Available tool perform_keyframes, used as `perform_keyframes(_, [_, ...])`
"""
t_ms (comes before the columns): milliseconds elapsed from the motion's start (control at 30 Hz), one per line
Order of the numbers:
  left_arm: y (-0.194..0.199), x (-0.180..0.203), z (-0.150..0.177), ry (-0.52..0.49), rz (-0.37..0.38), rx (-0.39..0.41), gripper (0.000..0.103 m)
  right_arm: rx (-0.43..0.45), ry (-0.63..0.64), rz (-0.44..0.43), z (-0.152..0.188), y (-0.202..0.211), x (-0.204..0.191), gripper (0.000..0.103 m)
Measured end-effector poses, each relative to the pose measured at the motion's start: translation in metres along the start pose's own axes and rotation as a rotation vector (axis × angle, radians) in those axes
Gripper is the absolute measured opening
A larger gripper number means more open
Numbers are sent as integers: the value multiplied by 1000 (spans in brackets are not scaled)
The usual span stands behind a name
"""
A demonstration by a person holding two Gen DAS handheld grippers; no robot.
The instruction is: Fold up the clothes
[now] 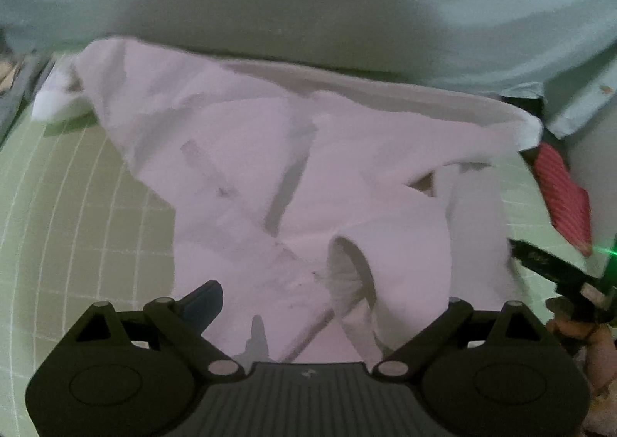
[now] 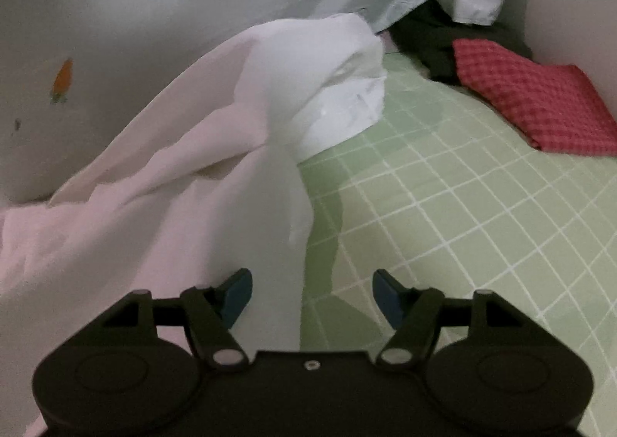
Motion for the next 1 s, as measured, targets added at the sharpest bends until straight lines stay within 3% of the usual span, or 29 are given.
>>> perform_keyframes(233, [19, 3, 2, 8, -40, 44, 95, -7, 37, 14, 5, 6, 3, 70])
perform_keyframes(433, [20, 22, 3, -8, 32, 66, 95, -42, 84, 24, 19, 5, -3, 69])
perform_keyframes(833, [15, 9, 13, 326, 222, 49, 95, -117, 43, -9, 40, -1, 10, 70])
perform_keyframes(1000, [24, 21, 13, 226, 165, 71, 95, -130, 79, -7, 40, -5, 4, 69])
Point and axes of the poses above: each gripper's, at about its wrist camera, not at the fingertips, and y roughly against the way its jaws point, x to its right, z to its underside, the point moved 8 cm from there along -y, roughly the way its jaws point, and after that the axes turned 2 degrees about y, right-handed, at the moved point
